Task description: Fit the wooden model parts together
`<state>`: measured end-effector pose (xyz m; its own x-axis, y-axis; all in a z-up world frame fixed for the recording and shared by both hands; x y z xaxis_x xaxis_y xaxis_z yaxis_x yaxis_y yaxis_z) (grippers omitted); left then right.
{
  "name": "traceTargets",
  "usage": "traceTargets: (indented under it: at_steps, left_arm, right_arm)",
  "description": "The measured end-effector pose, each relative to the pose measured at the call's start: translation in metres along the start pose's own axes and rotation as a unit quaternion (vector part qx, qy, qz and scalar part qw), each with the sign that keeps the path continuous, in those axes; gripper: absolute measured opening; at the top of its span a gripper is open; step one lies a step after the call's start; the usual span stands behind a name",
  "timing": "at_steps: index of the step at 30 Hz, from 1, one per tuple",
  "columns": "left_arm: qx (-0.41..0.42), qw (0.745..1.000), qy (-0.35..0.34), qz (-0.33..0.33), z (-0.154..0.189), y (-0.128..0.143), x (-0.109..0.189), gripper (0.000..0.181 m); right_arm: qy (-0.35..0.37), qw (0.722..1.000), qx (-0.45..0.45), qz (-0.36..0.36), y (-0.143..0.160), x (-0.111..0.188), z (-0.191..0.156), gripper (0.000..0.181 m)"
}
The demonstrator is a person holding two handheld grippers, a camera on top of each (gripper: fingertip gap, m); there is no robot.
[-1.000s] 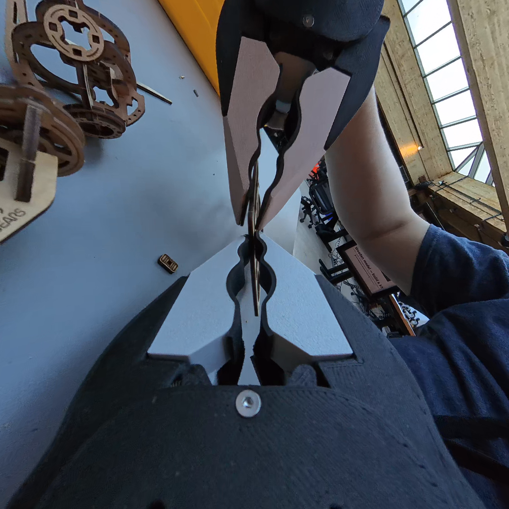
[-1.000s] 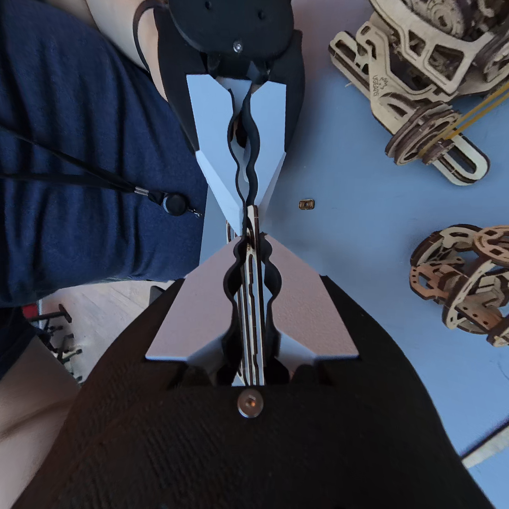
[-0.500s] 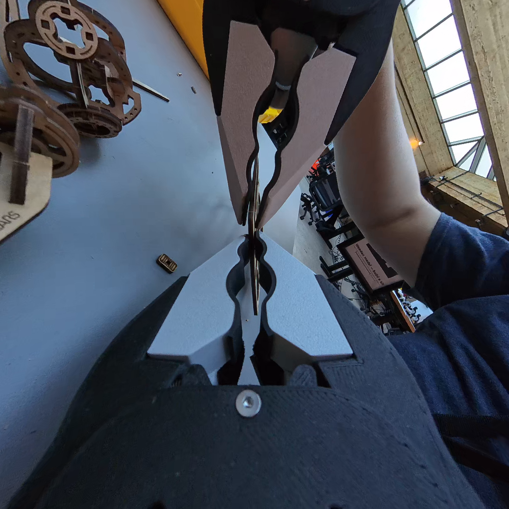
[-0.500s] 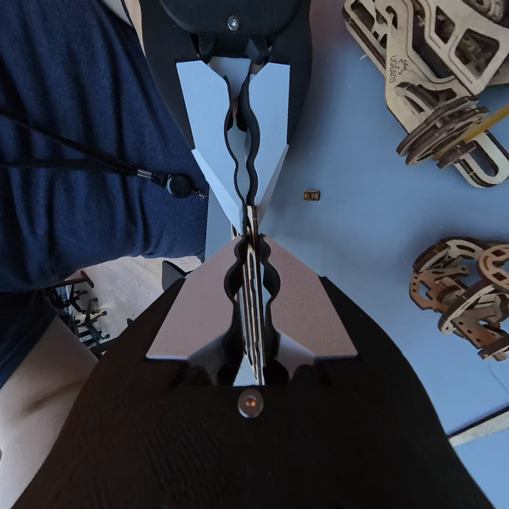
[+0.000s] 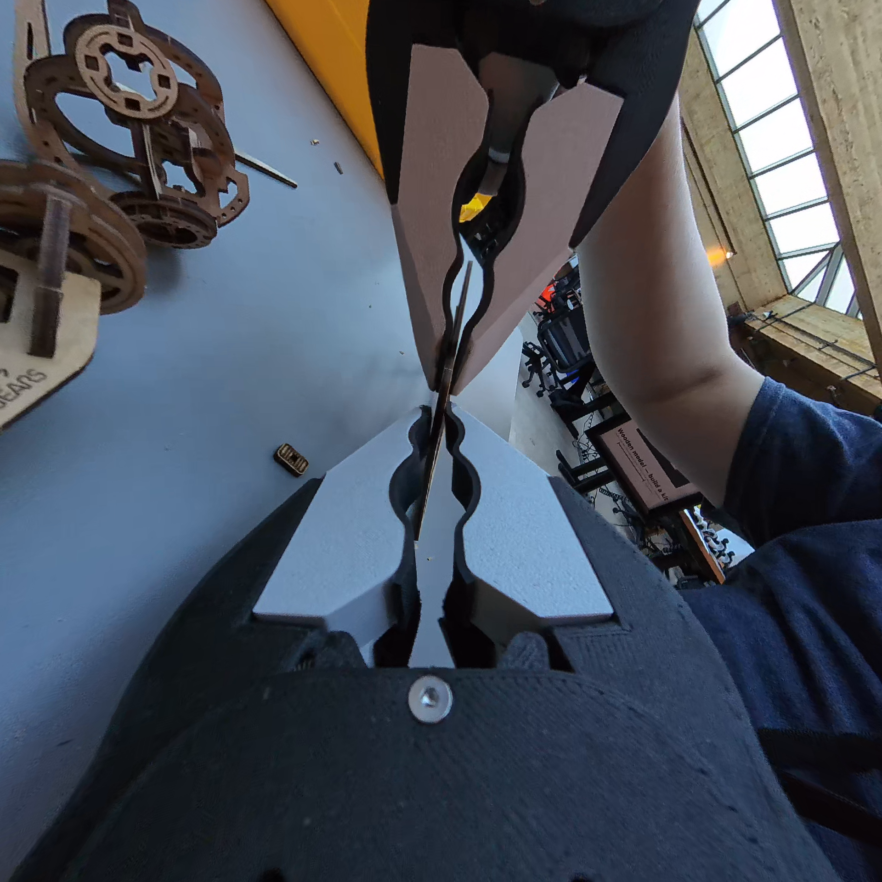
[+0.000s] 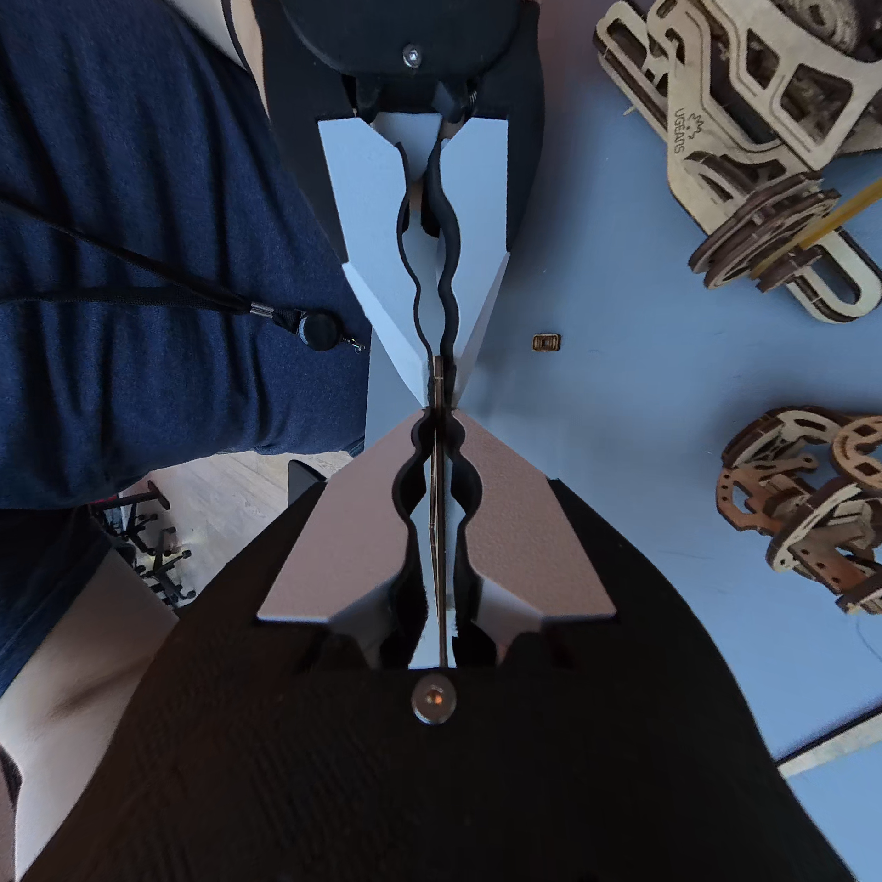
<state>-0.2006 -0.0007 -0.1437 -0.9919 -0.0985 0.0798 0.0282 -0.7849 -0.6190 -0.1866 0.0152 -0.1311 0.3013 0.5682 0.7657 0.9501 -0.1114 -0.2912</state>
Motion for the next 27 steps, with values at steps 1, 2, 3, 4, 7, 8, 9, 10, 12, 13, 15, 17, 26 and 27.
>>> traceTargets:
  at_steps: [1,2,3,4,7,8,9,10,12,13,15,17,26,27]
  left_arm:
    - [0.0,1.0,0.001,0.003,0.0,-0.001,0.001,0.003]
    - [-0.002,1.0,0.001,0.006,0.001,-0.001,0.001,0.003]
    - [-0.004,1.0,0.001,0.006,0.001,-0.001,0.001,0.004]
    - [-0.005,1.0,0.0,0.006,0.001,-0.001,0.001,0.003]
    - [-0.007,1.0,-0.003,0.004,0.001,-0.001,0.001,0.002]
    - [-0.006,1.0,-0.002,0.003,0.001,0.0,0.001,0.001]
    - [-0.005,1.0,-0.004,0.002,0.0,0.0,0.001,0.001]
    - [-0.004,1.0,-0.005,0.0,0.0,0.001,0.001,0.0]
    - [-0.003,1.0,-0.006,-0.001,0.0,0.001,0.0,0.0]
    - [-0.002,1.0,-0.007,-0.001,-0.001,0.001,0.001,0.0]
    - [0.003,1.0,-0.009,-0.004,-0.002,0.002,0.001,0.0]
    - [0.008,1.0,-0.01,-0.015,-0.002,0.005,0.0,0.0]
    - [0.021,0.998,-0.012,-0.057,-0.002,0.018,-0.003,0.0]
    - [0.021,0.998,-0.007,-0.058,-0.001,0.018,-0.004,0.0]
  right_arm:
    - [0.002,1.0,0.002,0.004,-0.001,0.001,0.0,0.0]
    - [0.005,1.0,0.002,0.006,-0.001,0.002,0.0,0.0]
    - [0.005,1.0,0.002,0.008,-0.001,0.002,-0.001,0.0]
    - [0.006,1.0,0.002,0.008,-0.001,0.002,-0.001,0.0]
    - [0.005,1.0,-0.002,0.012,-0.001,0.001,0.001,0.001]
    - [0.007,1.0,-0.007,0.012,0.0,0.001,0.002,0.002]
    - [0.011,1.0,-0.01,0.012,0.0,0.0,0.004,0.004]
    - [0.015,1.0,-0.008,0.011,0.001,0.0,0.004,0.005]
    - [0.023,1.0,-0.003,0.006,0.001,0.0,0.005,0.005]
    - [0.029,1.0,0.0,0.004,0.001,0.0,0.005,0.005]
    - [0.036,0.999,-0.005,-0.004,0.001,-0.002,0.006,0.006]
    - [0.032,0.999,-0.016,-0.016,0.003,-0.005,0.006,0.005]
    - [0.032,0.999,-0.017,-0.018,0.011,-0.018,0.003,0.006]
    - [0.024,1.0,-0.017,-0.01,0.012,-0.017,0.002,0.006]
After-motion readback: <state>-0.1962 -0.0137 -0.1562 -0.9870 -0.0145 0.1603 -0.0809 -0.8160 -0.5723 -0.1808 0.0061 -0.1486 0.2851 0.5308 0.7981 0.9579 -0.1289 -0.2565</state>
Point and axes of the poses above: each gripper's, where its closed fingertips meet, x back along the fingers, y out of its underside, z = x × y across the jaws, the point moved 2 cm from there along x, back along the fingers, and after that the axes turned 5 degrees about y, right-handed, at the moved point
